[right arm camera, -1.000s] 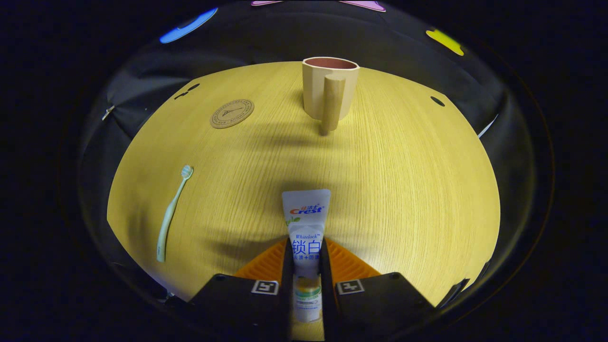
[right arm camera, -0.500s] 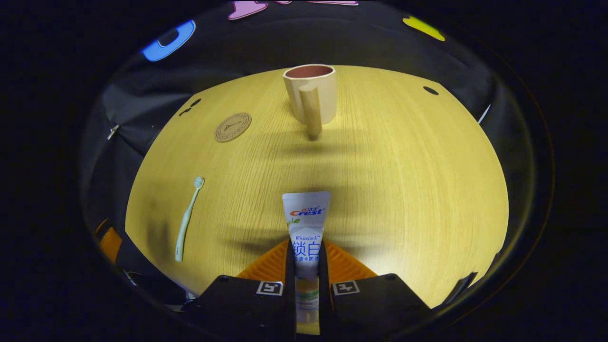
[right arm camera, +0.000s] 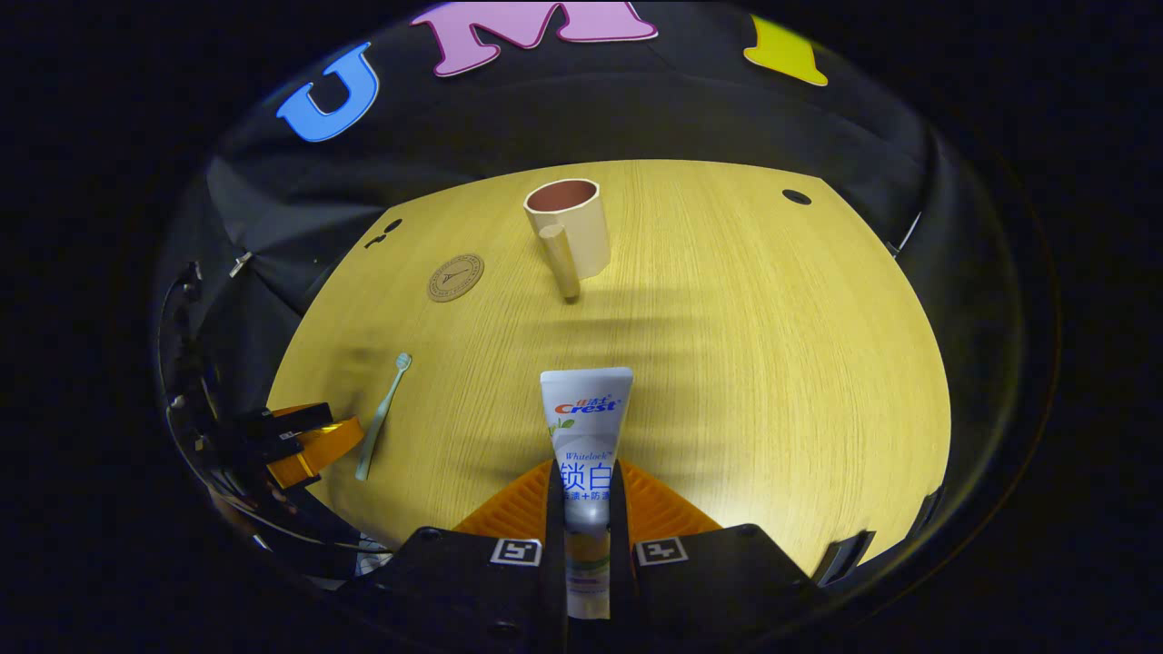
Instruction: Put the toothbrush and toothpaste on the desktop into the cup, then pick up the cup and place it on the coaster on the desktop.
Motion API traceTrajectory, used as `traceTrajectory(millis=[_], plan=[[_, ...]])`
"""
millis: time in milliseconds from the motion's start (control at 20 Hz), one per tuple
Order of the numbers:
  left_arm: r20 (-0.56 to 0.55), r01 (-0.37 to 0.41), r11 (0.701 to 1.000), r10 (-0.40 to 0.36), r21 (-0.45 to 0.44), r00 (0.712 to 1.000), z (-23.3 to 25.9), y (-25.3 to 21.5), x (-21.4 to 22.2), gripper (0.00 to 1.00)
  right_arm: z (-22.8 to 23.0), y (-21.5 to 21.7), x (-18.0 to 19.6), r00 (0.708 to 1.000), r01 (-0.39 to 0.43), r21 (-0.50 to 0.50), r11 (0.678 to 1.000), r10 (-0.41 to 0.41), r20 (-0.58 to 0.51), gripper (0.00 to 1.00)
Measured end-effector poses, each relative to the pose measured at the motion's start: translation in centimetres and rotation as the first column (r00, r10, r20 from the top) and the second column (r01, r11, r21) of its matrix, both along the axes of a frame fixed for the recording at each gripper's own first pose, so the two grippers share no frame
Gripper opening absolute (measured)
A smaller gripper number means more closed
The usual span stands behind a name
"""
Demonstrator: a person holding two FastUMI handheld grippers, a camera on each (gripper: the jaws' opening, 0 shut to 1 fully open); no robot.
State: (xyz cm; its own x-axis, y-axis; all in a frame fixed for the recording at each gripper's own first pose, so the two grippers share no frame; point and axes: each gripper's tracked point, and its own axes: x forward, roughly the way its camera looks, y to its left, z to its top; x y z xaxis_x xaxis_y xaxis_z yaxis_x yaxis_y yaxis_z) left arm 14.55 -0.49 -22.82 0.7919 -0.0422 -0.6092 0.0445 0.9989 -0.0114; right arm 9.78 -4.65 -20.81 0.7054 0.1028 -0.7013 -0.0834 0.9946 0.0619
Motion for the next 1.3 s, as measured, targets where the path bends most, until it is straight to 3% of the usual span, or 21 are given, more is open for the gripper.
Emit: traceTrajectory(millis=[250,400,450,500,550,600,800,1100,1300], plan=[[-0.075,-0.002,1.0,0.0,-0.02,0.997,-2.4,-0.8,1.5,0.81,0.0,-2.4,-0.6,1.0,0.022,0.026,0.999,-0.022,-0.022,0.23],[-0.106,-0.003,1.0,0.001,-0.018,0.994,-3.1,-0.9,1.7,0.69,-0.2,-3.3,-0.9,0.999,0.03,0.037,0.999,-0.029,-0.033,0.23],[-0.11,0.004,1.0,-0.005,-0.011,0.994,-3.4,-0.8,1.9,0.72,-0.1,-3.5,-0.8,0.999,0.035,0.044,0.998,-0.033,-0.025,0.23],[-0.117,0.002,1.0,-0.002,0.004,0.993,-3.3,-0.7,1.9,0.61,0.1,-3.6,-0.7,0.999,0.035,0.052,0.998,-0.034,-0.016,0.23],[-0.132,0.001,1.0,0.002,0.021,0.991,-3.5,-0.4,1.9,0.57,0.1,-3.5,-0.7,0.999,0.031,0.051,0.998,-0.03,-0.018,0.23],[-0.144,0.0,0.999,0.005,0.039,0.989,-3.5,-0.2,1.8,0.4,0.0,-3.4,-0.8,1.0,0.023,0.052,0.998,-0.022,-0.021,0.23],[-0.22,-0.012,0.996,0.032,0.09,0.975,-3.3,0.2,1.9,0.17,-0.4,-2.7,-0.3,0.999,-0.03,0.056,0.998,0.032,-0.037,0.23],[-0.242,0.033,0.996,-0.012,0.084,0.97,-3.6,-0.7,2.0,0.07,0.2,-2.0,0.4,0.997,-0.072,0.073,0.995,0.074,-0.029,0.23],[-0.23,0.049,0.995,-0.027,0.088,0.973,-3.5,-0.9,2.1,0.07,1.9,-1.4,1.8,0.998,-0.066,0.081,0.995,0.065,0.01,0.23]])
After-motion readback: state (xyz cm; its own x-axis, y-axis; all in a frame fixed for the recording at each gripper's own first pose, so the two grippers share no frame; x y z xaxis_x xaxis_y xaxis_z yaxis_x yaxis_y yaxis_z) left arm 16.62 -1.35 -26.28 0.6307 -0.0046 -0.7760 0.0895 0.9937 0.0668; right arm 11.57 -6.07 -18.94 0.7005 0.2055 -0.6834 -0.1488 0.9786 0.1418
